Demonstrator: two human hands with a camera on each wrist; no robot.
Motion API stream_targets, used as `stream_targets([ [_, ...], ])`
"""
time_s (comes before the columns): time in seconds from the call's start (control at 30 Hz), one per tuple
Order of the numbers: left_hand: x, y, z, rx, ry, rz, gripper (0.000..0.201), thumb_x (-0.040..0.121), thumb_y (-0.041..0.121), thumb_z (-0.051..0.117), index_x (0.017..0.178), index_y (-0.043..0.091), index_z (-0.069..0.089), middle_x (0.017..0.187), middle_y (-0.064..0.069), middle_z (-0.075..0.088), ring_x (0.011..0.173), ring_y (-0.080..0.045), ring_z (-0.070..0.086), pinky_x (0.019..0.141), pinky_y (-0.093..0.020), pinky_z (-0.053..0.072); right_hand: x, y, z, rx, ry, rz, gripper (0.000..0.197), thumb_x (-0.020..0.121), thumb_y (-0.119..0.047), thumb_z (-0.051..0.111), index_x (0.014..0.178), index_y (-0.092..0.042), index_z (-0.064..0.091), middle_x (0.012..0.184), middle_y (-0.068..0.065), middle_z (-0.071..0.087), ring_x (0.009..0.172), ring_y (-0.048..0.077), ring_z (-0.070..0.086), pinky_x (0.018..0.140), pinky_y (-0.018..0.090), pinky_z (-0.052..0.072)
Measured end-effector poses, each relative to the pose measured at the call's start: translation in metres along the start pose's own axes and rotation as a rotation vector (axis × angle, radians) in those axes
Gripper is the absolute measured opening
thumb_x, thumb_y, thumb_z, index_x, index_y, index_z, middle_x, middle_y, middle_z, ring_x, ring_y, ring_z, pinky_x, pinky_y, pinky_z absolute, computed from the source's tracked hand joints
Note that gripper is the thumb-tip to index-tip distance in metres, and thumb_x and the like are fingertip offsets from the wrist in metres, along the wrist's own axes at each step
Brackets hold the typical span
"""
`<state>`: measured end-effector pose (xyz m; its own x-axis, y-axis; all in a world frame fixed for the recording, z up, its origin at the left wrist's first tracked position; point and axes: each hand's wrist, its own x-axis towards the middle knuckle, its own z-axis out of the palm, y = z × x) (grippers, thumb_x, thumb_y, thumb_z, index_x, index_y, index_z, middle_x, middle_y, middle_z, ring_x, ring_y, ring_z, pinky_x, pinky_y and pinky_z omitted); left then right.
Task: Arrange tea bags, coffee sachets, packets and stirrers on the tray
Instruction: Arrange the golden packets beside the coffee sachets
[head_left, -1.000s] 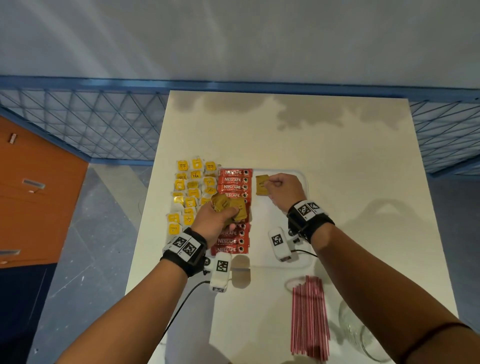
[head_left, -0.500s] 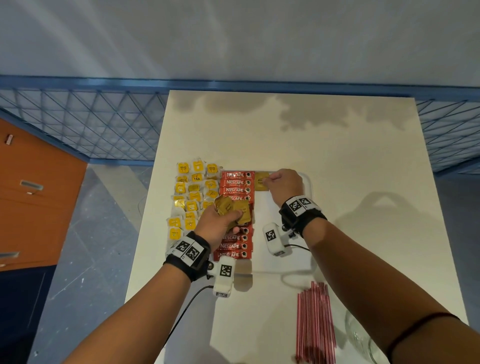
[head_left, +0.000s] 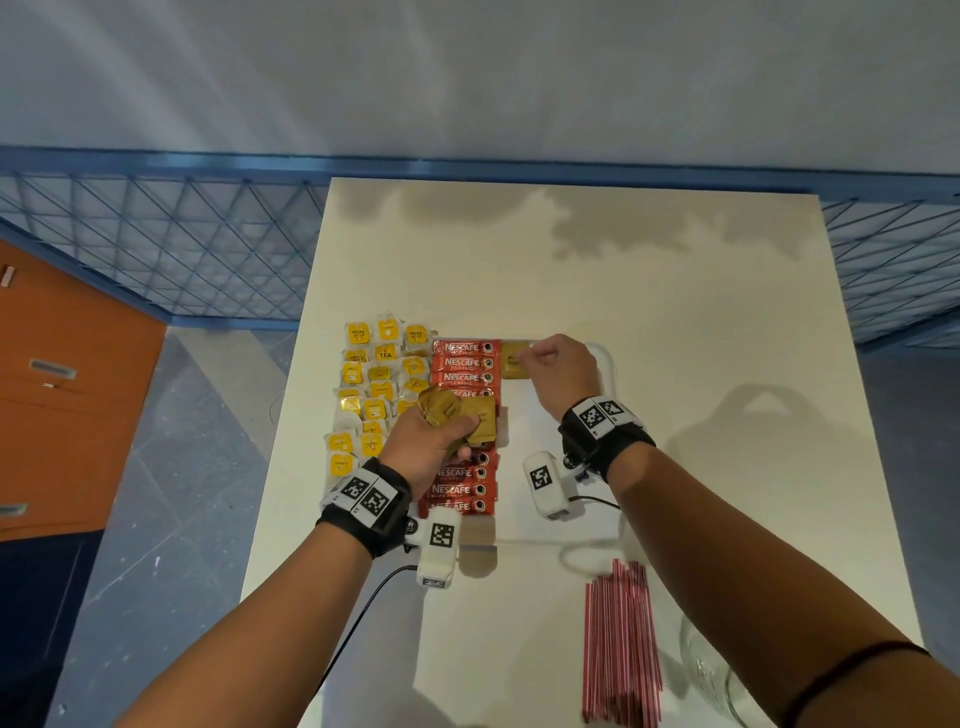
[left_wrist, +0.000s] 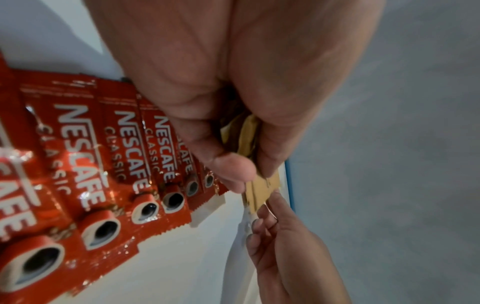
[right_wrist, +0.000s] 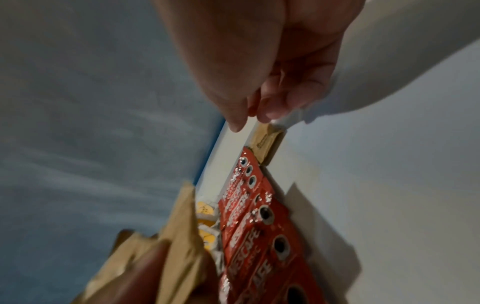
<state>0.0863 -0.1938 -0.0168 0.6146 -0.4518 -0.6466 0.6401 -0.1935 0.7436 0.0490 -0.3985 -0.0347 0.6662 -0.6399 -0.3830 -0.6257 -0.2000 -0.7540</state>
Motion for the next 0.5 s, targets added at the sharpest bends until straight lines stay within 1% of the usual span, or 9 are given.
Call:
stream_targets([
  [0.07, 0.0, 0.0, 0.001, 0.015, 0.0, 0.007, 0.019, 0.092, 0.009, 0.071, 0.111, 0.006, 0.068, 0.089, -0.004, 0.077, 0.073, -0.023, 0.064, 0.059, -0.024, 0.056, -0.011, 0.001, -0.002, -0.003, -0.056, -0.048, 0.014, 0.096, -0.036, 0.068, 0.094, -0.023, 0.072, 0.087, -0.009, 0.071, 0.084, 0.016, 0.069, 0.08, 0.035, 0.058],
  [0.13, 0.001, -0.001, 0.001, 0.028, 0.003, 0.018, 0.019, 0.092, 0.013, 0.072, 0.11, 0.008, 0.069, 0.091, -0.005, 0.076, 0.078, -0.028, 0.062, 0.062, -0.026, 0.056, -0.025, 0.003, -0.003, 0.029, -0.136, -0.079, 0.016, 0.098, -0.038, 0.066, 0.092, -0.025, 0.074, 0.087, -0.009, 0.073, 0.081, 0.014, 0.07, 0.08, 0.036, 0.059],
  [0.2, 0.001, -0.001, 0.002, 0.044, 0.002, 0.031, 0.015, 0.092, 0.017, 0.073, 0.105, 0.011, 0.071, 0.092, -0.006, 0.075, 0.081, -0.03, 0.059, 0.065, -0.03, 0.054, -0.039, 0.005, -0.006, 0.088, -0.213, -0.089, 0.015, 0.099, -0.039, 0.064, 0.092, -0.031, 0.074, 0.087, -0.014, 0.072, 0.078, 0.007, 0.067, 0.078, 0.03, 0.058],
  [0.23, 0.001, -0.001, 0.003, 0.049, 0.004, 0.036, 0.015, 0.092, 0.018, 0.073, 0.104, 0.011, 0.071, 0.092, -0.007, 0.074, 0.081, -0.031, 0.059, 0.066, -0.03, 0.053, -0.046, 0.007, -0.007, 0.107, -0.24, -0.087, 0.015, 0.1, -0.037, 0.063, 0.093, -0.031, 0.075, 0.088, -0.017, 0.072, 0.076, 0.001, 0.065, 0.076, 0.027, 0.056],
  [0.27, 0.001, -0.002, 0.003, 0.051, 0.007, 0.04, 0.017, 0.092, 0.019, 0.074, 0.105, 0.009, 0.071, 0.092, -0.009, 0.073, 0.08, -0.03, 0.059, 0.066, -0.031, 0.053, -0.052, 0.009, -0.007, 0.119, -0.256, -0.084, 0.015, 0.101, -0.033, 0.063, 0.094, -0.03, 0.076, 0.087, -0.018, 0.071, 0.073, -0.004, 0.063, 0.073, 0.023, 0.053],
  [0.3, 0.001, -0.002, 0.004, 0.052, 0.009, 0.044, 0.02, 0.092, 0.02, 0.074, 0.106, 0.006, 0.07, 0.092, -0.011, 0.072, 0.078, -0.03, 0.058, 0.065, -0.03, 0.052, -0.057, 0.011, -0.007, 0.129, -0.265, -0.081, 0.016, 0.101, -0.03, 0.063, 0.094, -0.028, 0.077, 0.087, -0.018, 0.071, 0.07, -0.006, 0.061, 0.071, 0.02, 0.049],
  [0.4, 0.001, -0.004, 0.007, 0.048, 0.003, 0.058, 0.028, 0.091, 0.02, 0.074, 0.107, -0.003, 0.067, 0.092, -0.015, 0.068, 0.07, -0.025, 0.056, 0.06, -0.029, 0.051, -0.071, 0.016, -0.006, 0.145, -0.277, -0.069, 0.014, 0.099, -0.027, 0.067, 0.098, -0.02, 0.079, 0.082, -0.015, 0.071, 0.064, -0.006, 0.061, 0.065, 0.015, 0.047],
  [0.47, 0.001, -0.006, 0.009, 0.042, 0.004, 0.062, 0.03, 0.091, 0.02, 0.075, 0.107, -0.003, 0.067, 0.092, -0.015, 0.067, 0.071, -0.026, 0.055, 0.059, -0.027, 0.052, -0.078, 0.017, -0.006, 0.156, -0.285, -0.071, 0.013, 0.098, -0.027, 0.069, 0.102, -0.017, 0.077, 0.083, -0.014, 0.07, 0.062, -0.007, 0.061, 0.058, 0.009, 0.045],
  [0.5, 0.001, -0.006, 0.011, 0.034, 0.008, 0.062, 0.029, 0.091, 0.02, 0.075, 0.108, -0.003, 0.067, 0.092, -0.015, 0.067, 0.074, -0.028, 0.055, 0.058, -0.027, 0.052, -0.081, 0.017, -0.007, 0.174, -0.287, -0.071, 0.012, 0.098, -0.025, 0.069, 0.103, -0.017, 0.076, 0.084, -0.011, 0.071, 0.061, -0.008, 0.062, 0.056, 0.008, 0.045],
])
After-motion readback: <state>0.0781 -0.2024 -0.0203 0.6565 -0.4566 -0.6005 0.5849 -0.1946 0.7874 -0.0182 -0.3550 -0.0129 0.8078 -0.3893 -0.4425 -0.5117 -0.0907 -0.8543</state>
